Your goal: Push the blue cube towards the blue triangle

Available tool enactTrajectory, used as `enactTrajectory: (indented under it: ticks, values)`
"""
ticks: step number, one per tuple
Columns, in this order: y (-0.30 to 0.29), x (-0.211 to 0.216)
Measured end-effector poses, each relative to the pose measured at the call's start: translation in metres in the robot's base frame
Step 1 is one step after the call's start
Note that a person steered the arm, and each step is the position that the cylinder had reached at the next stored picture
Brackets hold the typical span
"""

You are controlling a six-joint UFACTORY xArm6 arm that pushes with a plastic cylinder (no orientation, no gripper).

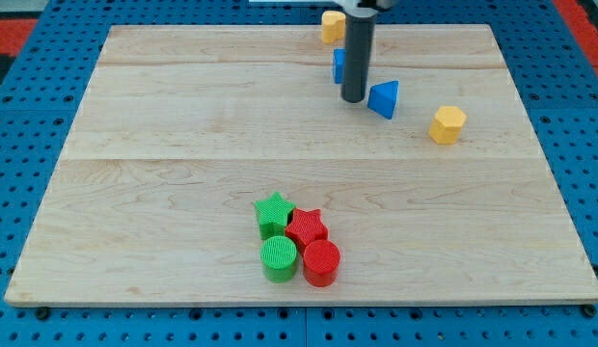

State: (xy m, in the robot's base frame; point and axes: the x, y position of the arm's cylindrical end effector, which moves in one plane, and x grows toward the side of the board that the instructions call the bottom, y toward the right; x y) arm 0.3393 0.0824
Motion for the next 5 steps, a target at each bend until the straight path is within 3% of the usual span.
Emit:
enactTrajectory:
  ticks: [1, 2, 3, 4, 5]
  values:
    - [0.052, 0.000]
    - [0.014, 0.006]
    - [-0.114, -0.002]
    - [-0.159, -0.053]
    - [-0.105, -0.090]
